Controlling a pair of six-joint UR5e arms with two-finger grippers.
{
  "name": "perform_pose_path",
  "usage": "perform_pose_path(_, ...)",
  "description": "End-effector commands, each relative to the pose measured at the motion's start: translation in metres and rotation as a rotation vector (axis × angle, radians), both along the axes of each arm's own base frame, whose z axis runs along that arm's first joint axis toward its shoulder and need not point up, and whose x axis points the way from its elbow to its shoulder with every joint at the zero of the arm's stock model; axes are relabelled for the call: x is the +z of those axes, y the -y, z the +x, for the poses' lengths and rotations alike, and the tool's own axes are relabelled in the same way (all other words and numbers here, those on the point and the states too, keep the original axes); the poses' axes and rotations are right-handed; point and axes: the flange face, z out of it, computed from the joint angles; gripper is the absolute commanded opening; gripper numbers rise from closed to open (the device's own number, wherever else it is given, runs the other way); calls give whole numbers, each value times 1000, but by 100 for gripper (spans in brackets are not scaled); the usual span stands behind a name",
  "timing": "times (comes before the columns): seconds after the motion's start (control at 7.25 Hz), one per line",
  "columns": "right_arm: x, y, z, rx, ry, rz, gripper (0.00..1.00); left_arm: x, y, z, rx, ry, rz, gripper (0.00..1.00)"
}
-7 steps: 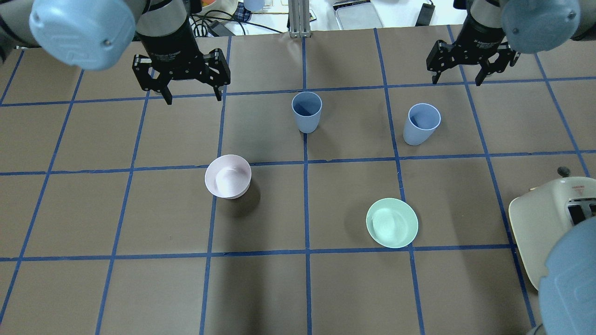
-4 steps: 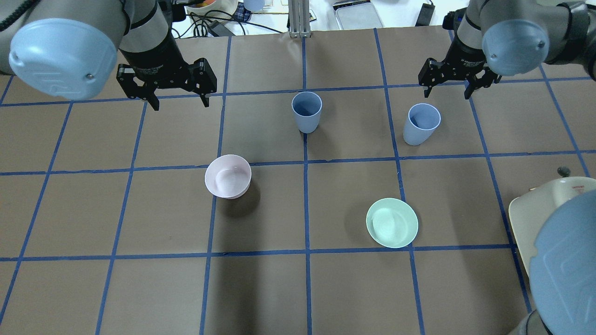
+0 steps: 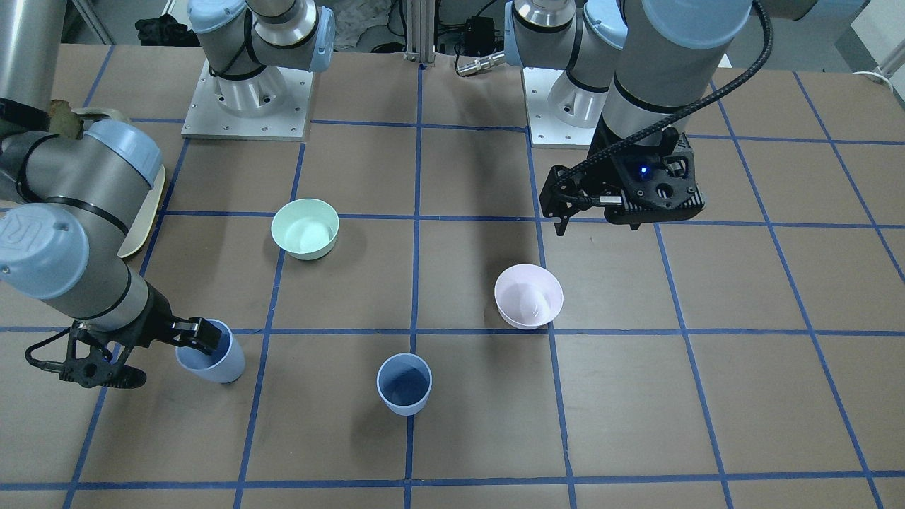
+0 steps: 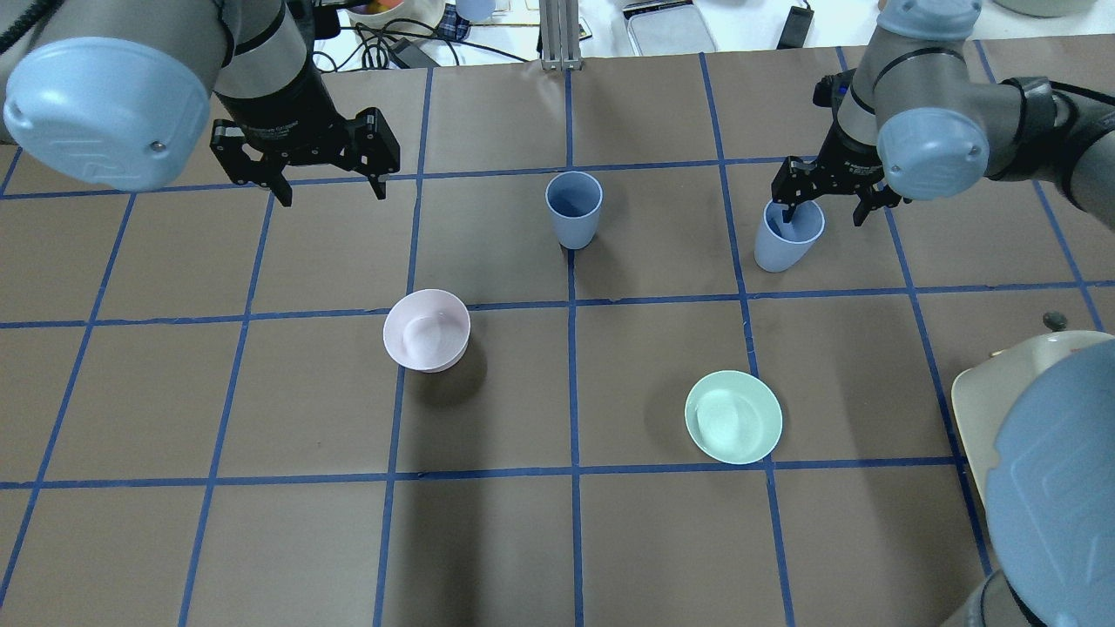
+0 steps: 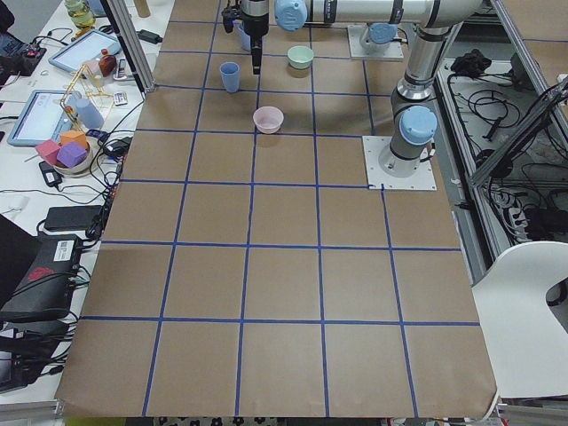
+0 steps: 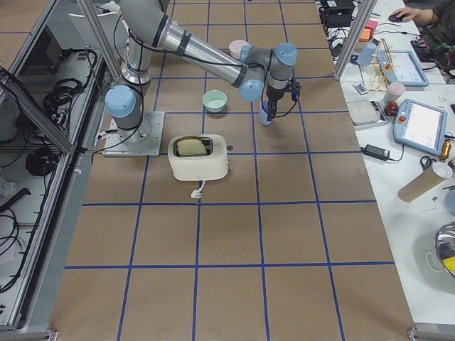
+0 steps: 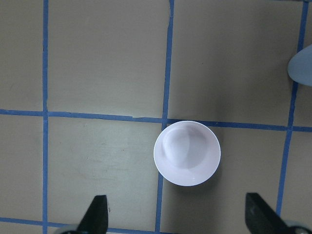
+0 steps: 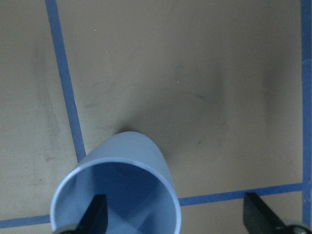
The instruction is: Stack blue cups with both arms
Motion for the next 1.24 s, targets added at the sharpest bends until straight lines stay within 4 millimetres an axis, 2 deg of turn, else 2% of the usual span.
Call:
perform_pose_path(0.0, -9, -2, 2, 2, 6, 7, 34, 0, 0, -2, -1, -5, -1, 100)
perform_pose_path(0.14, -10, -1, 2, 1, 11, 8, 4, 0, 0, -1, -1, -7, -1, 100)
perform_pose_path(0.28, -6, -1, 6, 13, 51, -4, 0, 0, 0, -1, -1, -7, -2, 100)
perform_pose_path(0.41, -4, 0, 6, 32, 52, -8, 0, 0, 0, -1, -1, -7, -1, 100)
perform_pose_path(0.55, 7, 2, 5, 32, 48, -29, 0, 0, 0, -1, -1, -7, -1, 100)
perform_pose_path(0.83, 51, -2, 10, 40, 34, -94, 0, 1, 1, -1, -1, -4, -4, 100)
perform_pose_path(0.97, 71, -1, 30, 63, 39, -131, 0, 1, 0, 0, 0, 1, -6, 100)
perform_pose_path(1.1, 99, 11, 56, 99, 36, -176, 0, 2, 1, -1, -1, 1, -9, 100)
